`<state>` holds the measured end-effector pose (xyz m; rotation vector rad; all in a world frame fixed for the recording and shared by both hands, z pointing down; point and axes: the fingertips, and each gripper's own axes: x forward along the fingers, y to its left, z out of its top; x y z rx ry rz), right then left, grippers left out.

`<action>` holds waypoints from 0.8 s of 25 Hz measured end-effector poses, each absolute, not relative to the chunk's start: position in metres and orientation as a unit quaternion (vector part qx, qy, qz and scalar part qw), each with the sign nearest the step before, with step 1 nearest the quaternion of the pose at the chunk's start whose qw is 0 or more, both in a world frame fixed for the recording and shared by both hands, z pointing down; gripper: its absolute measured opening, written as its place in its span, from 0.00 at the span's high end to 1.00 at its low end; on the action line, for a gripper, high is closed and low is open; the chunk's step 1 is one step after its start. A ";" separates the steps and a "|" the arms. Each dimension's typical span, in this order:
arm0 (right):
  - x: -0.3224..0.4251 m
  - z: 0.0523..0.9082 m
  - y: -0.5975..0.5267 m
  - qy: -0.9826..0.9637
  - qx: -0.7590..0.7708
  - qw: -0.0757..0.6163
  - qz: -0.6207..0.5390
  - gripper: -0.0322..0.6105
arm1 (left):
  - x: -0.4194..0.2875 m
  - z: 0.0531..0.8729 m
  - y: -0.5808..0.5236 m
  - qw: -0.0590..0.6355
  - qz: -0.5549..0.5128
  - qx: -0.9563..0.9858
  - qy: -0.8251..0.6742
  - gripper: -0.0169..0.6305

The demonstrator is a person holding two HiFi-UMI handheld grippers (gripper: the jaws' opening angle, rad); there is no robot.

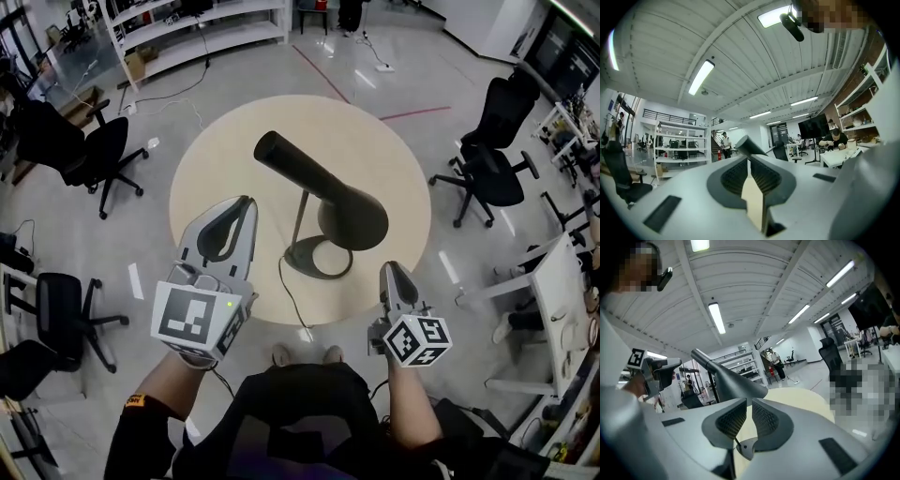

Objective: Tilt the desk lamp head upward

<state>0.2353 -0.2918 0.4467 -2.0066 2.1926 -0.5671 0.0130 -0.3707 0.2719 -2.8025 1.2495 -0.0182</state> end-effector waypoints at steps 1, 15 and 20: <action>0.240 0.446 -0.297 0.724 -0.657 0.073 -0.197 0.92 | 0.013 0.264 -0.375 0.046 -0.004 -0.910 0.412 0.90; 0.322 0.479 -0.365 0.745 -0.521 0.214 -0.356 0.81 | 0.083 0.205 -0.436 0.097 -0.038 -0.865 0.492 0.82; 0.316 0.484 -0.383 0.735 -0.462 0.267 -0.418 0.81 | 0.091 0.210 -0.448 0.088 -0.065 -0.860 0.499 0.82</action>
